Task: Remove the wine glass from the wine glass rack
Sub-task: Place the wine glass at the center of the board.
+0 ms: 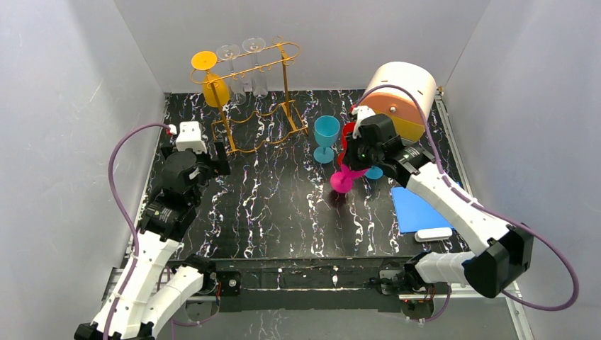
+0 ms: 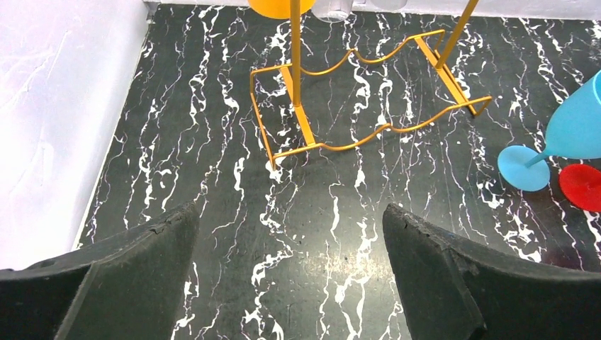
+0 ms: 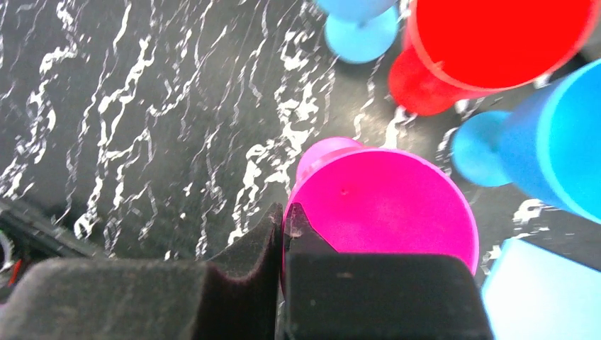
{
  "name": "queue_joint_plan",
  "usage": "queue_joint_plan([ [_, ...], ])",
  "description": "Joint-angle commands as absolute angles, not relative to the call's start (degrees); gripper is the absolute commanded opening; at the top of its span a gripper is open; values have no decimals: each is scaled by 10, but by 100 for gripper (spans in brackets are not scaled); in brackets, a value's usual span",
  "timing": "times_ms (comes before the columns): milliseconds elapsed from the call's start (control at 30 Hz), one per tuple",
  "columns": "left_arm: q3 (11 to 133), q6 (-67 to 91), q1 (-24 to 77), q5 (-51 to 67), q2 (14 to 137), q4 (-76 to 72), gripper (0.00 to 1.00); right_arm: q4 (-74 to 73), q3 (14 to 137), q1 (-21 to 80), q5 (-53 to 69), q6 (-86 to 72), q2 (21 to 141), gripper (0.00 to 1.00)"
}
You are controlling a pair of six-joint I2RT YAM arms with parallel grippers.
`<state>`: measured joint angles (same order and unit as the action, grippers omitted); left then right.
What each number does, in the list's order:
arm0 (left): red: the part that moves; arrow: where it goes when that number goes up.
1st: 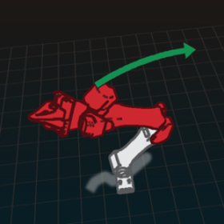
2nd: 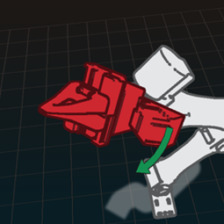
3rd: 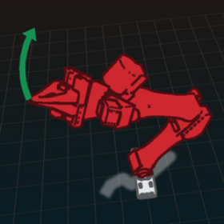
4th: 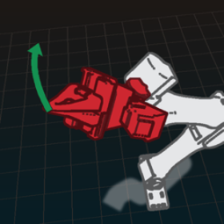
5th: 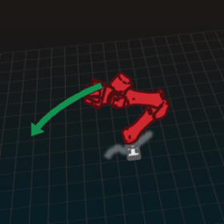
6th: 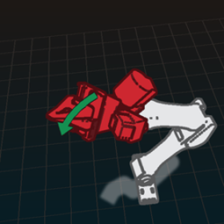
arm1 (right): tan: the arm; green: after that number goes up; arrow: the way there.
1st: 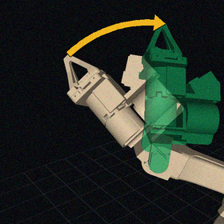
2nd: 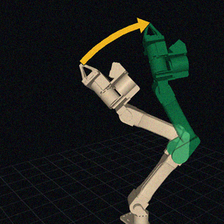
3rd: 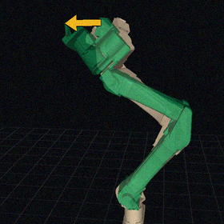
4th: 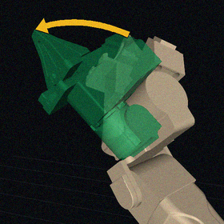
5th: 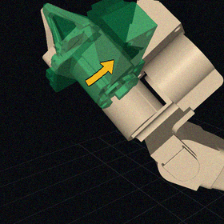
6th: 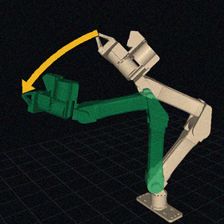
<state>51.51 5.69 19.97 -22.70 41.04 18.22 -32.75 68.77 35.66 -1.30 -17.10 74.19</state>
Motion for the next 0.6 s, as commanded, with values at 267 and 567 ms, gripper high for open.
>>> queue_joint_plan([
  [267, 513, 77, 197, -245, 390, 174, 98, -304, 645, 357, -102, -81, 709, 1],
  [567, 530, 70, 198, -265, 376, 187, 98, -321, 649, 357, -147, -102, 738, 1],
])
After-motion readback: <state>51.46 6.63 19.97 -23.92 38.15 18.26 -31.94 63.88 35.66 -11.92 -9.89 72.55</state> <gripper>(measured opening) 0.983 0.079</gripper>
